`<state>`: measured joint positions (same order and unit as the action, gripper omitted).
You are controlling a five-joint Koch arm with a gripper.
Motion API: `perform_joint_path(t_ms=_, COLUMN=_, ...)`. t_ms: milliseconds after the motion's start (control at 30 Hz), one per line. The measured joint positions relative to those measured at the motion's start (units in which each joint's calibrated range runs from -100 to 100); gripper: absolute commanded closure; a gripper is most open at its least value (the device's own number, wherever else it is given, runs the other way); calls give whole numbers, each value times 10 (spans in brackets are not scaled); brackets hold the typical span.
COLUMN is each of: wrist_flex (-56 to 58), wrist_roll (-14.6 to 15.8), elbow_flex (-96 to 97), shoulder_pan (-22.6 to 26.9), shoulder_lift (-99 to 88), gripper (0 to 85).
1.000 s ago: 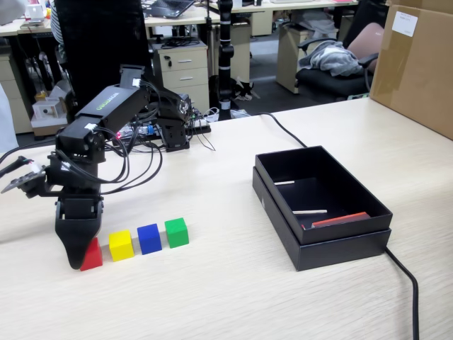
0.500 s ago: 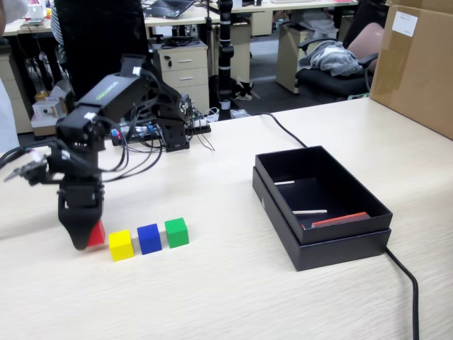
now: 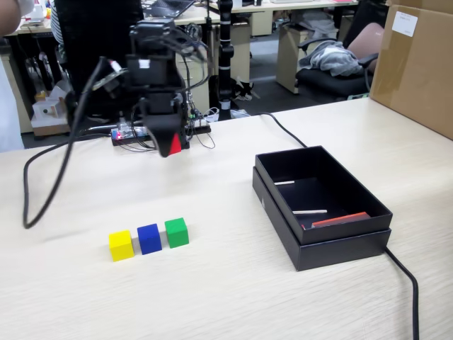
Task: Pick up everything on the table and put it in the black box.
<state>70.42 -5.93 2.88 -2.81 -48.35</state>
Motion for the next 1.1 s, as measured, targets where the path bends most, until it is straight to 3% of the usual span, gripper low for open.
perform_joint_path(t_ms=167, wrist_flex=-2, wrist_roll=77, elbow_flex=1, shoulder_pan=105, shoulder_lift=-3, gripper=747)
perform_joint_path(t_ms=300, wrist_flex=-3, wrist_roll=107, elbow_flex=-79, shoulder_pan=143, shoulder_lift=94, gripper=746)
perform_joint_path(t_ms=533, wrist_flex=-6, wrist_roll=127, elbow_flex=-230, shoulder_pan=158, shoulder_lift=254, gripper=746)
perform_joint_path(t_ms=800, wrist_flex=-6, wrist_roll=140, elbow_flex=-255, shoulder_pan=172, shoulder_lift=377, gripper=741)
perform_joint_path(t_ms=967, wrist_flex=-6, wrist_roll=149, elbow_flex=-255, shoulder_pan=179, shoulder_lift=409, gripper=621)
perform_joint_path(t_ms=1100, wrist_flex=-7, wrist_roll=150, elbow_flex=-247, shoulder_pan=180, shoulder_lift=410, gripper=575)
